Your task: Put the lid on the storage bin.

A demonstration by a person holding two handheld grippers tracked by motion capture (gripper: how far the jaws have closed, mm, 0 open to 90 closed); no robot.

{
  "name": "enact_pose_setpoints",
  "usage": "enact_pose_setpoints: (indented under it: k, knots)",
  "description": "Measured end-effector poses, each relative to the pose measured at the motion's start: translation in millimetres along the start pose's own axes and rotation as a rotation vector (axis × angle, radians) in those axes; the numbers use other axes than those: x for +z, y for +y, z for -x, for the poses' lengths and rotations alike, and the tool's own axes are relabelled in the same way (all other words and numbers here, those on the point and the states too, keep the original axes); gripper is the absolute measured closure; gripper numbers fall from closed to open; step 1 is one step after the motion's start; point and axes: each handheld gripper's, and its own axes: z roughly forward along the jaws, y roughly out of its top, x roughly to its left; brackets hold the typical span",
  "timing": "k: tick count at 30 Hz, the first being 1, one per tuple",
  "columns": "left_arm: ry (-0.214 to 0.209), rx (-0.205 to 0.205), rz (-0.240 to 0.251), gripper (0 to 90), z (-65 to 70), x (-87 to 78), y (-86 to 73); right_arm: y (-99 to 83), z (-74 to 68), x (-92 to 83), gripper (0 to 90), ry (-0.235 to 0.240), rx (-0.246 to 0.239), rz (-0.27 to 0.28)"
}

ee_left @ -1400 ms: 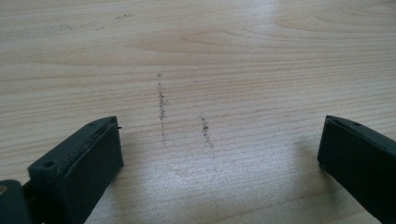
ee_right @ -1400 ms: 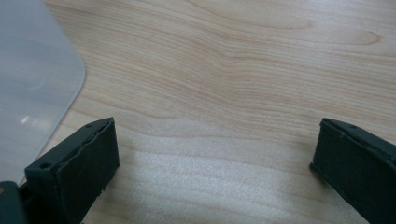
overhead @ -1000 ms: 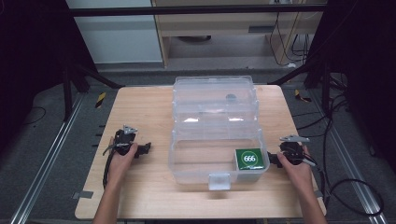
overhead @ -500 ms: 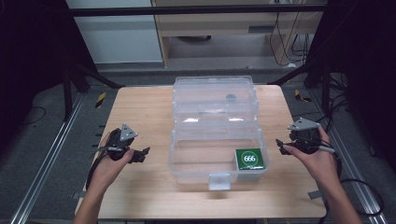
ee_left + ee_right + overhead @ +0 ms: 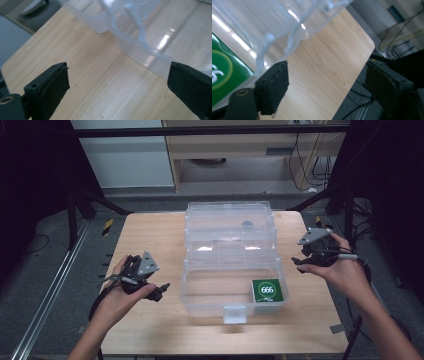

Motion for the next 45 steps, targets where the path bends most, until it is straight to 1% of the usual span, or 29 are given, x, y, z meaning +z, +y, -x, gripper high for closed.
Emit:
enact_pose_setpoints:
  k: [1,2,3,5,9,10,11,12,14,15,16,17,18,19,22,23,24,25,26,27,29,33,34,35,36,38,41,44,45]
  knots:
    - [-0.004,0.019,-0.006,4.6,1.7,0.8,3.9,13.2,2.6,-2.3,27.9,0.020,-0.027,0.001]
    - [-0.006,0.035,-0.007,4.6,4.4,1.8,9.3,13.2,2.6,-2.3,27.9,0.020,-0.027,0.001]
    - [-0.022,0.056,-0.013,4.6,7.7,2.6,16.2,19.4,4.0,-2.8,31.0,0.028,-0.039,0.007]
    - [-0.047,0.075,-0.005,4.7,13.9,3.4,26.8,31.2,6.9,-3.1,36.1,0.042,-0.069,0.005]
    - [-0.100,0.141,-0.022,4.8,26.2,6.2,45.3,53.3,12.6,-4.8,42.6,0.075,-0.135,0.010]
    - [-0.110,0.149,-0.016,4.7,28.9,7.6,48.5,59.7,14.2,-6.4,44.5,0.076,-0.159,0.011]
    - [-0.118,0.157,-0.021,4.7,30.5,8.2,50.9,64.6,15.7,-7.9,46.2,0.079,-0.172,0.017]
    - [-0.135,0.168,-0.013,4.5,33.5,10.3,54.0,68.0,16.7,-8.9,46.9,0.085,-0.180,0.020]
    - [-0.152,0.187,-0.017,3.8,37.3,12.7,57.5,79.5,18.3,-10.9,51.6,0.119,-0.213,0.022]
    - [-0.156,0.204,-0.023,3.8,39.2,13.8,59.2,79.5,18.3,-10.9,51.6,0.119,-0.213,0.022]
    - [-0.164,0.219,-0.033,3.8,40.5,14.5,60.7,87.0,17.1,-10.7,53.8,0.139,-0.249,0.015]
    - [-0.177,0.228,-0.042,3.8,41.8,15.3,61.5,87.0,17.1,-10.7,53.8,0.139,-0.249,0.015]
    - [-0.192,0.237,-0.051,4.0,43.3,16.7,62.7,95.0,14.3,-10.2,55.2,0.168,-0.272,0.019]
    - [-0.192,0.237,-0.051,4.6,43.3,16.7,62.7,95.0,14.3,-10.2,55.2,0.168,-0.272,0.019]
    - [-0.227,0.224,-0.055,5.5,43.3,19.5,64.5,107.5,6.1,-6.8,57.4,0.194,-0.327,0.017]
    - [-0.236,0.225,-0.061,5.6,43.4,21.1,65.1,111.5,2.5,-3.9,57.5,0.202,-0.342,0.012]
    - [-0.238,0.225,-0.064,5.6,44.0,23.0,65.4,118.5,-3.6,3.9,58.5,0.215,-0.373,-0.005]
    - [-0.237,0.228,-0.071,5.6,45.0,24.7,65.7,118.5,-3.6,3.9,58.5,0.215,-0.373,-0.005]
    - [-0.246,0.235,-0.077,5.6,45.6,26.2,66.4,124.1,-7.8,13.0,59.2,0.232,-0.395,-0.016]
    - [-0.255,0.240,-0.081,5.6,46.8,27.7,66.8,124.1,-7.8,13.0,59.2,0.232,-0.395,-0.016]
    - [-0.270,0.254,-0.085,5.6,48.5,30.1,67.9,128.6,-10.5,22.1,60.1,0.245,-0.425,-0.039]
    - [-0.305,0.266,-0.089,5.5,51.9,35.6,68.8,134.8,-14.0,34.2,61.2,0.283,-0.449,-0.064]
    - [-0.315,0.289,-0.099,5.9,54.8,38.4,69.0,136.9,-15.8,38.2,61.8,0.288,-0.469,-0.080]
    - [-0.315,0.289,-0.099,6.0,54.8,38.4,69.0,136.9,-15.8,38.2,61.8,0.288,-0.469,-0.080]
    - [-0.325,0.309,-0.108,6.0,57.7,40.8,69.3,138.7,-15.8,42.1,61.9,0.292,-0.482,-0.096]
    - [-0.327,0.313,-0.111,6.0,59.2,41.6,69.3,139.3,-15.4,43.9,62.7,0.294,-0.485,-0.098]
    - [-0.342,0.333,-0.125,6.6,62.5,43.5,69.1,141.0,-14.2,48.4,64.2,0.303,-0.494,-0.111]
    - [-0.362,0.349,-0.139,7.8,67.2,45.3,66.6,141.5,-15.7,52.5,66.1,0.321,-0.522,-0.144]
    - [-0.362,0.349,-0.139,8.7,67.2,45.3,66.6,141.5,-15.7,52.5,66.1,0.321,-0.522,-0.144]
